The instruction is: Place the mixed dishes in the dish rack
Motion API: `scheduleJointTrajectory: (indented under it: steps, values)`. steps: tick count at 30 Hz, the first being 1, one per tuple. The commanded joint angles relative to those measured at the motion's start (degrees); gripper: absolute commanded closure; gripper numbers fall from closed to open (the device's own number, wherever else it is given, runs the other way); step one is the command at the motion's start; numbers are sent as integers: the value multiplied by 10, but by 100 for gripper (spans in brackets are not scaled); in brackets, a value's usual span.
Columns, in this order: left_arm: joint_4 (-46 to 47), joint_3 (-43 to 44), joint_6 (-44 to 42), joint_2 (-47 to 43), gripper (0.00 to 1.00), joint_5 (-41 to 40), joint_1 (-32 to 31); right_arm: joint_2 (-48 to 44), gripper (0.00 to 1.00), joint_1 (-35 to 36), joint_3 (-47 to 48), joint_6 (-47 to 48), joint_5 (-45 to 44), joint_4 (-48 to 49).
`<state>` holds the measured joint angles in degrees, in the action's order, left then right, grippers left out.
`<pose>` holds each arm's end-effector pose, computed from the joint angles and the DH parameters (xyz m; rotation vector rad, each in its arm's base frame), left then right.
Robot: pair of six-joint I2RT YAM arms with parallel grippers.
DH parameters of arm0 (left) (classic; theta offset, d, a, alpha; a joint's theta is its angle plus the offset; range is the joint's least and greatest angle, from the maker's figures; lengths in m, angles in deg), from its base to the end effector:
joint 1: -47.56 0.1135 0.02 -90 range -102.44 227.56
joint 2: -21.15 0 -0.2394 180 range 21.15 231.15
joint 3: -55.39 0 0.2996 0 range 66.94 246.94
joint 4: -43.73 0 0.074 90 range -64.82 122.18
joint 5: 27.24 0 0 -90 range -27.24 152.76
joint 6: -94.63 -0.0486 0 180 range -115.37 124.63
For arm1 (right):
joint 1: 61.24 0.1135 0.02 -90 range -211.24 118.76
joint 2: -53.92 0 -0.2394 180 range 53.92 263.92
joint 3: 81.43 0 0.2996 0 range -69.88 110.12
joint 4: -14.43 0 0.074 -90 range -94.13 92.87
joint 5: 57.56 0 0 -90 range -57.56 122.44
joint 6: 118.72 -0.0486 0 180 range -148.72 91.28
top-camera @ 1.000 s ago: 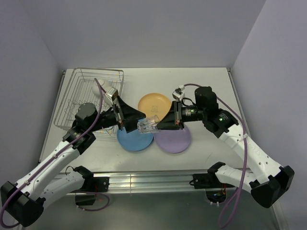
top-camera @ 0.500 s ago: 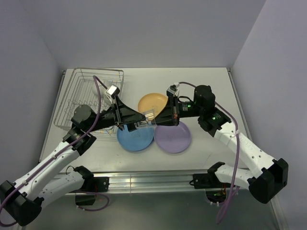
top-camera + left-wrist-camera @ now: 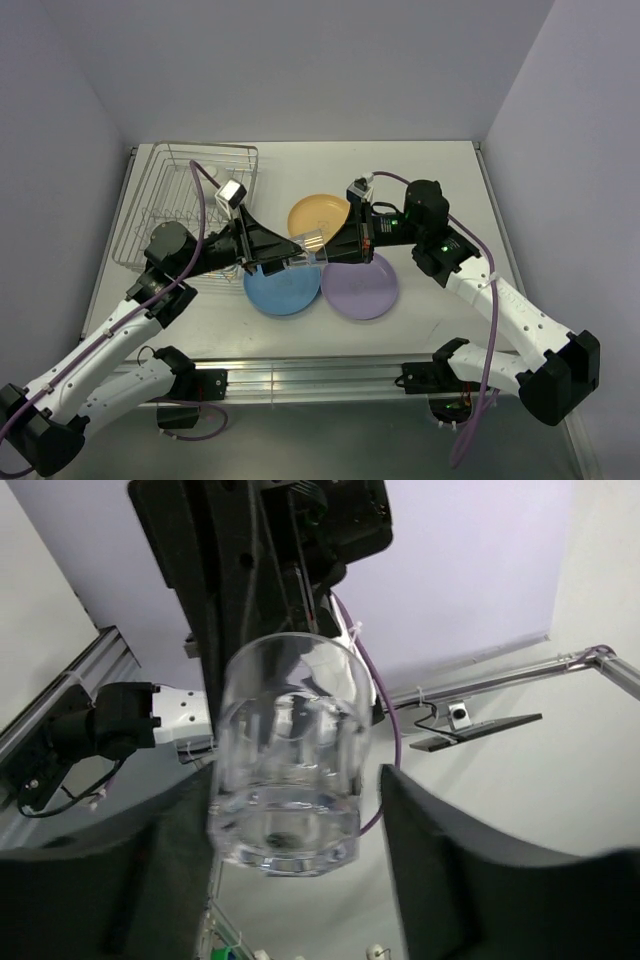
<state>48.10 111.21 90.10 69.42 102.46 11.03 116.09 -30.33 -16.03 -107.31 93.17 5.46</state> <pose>0.1958 -0.1837 0.3545 -0.0152 1.8454 -2.1134 0.2396 0.1929 0.3323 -0.1591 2.2299 2.1271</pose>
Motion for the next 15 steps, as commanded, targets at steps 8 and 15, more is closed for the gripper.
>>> scheduleJointTrajectory:
  steps: [8, 15]
  values:
    - [-111, 71, -76, -2, 100, -44, 7, 2, 47, -8, 30, 49, -1, -52]
    - [-374, 193, -231, 16, 100, -232, 105, -20, 0, -74, 76, 231, -63, -313]
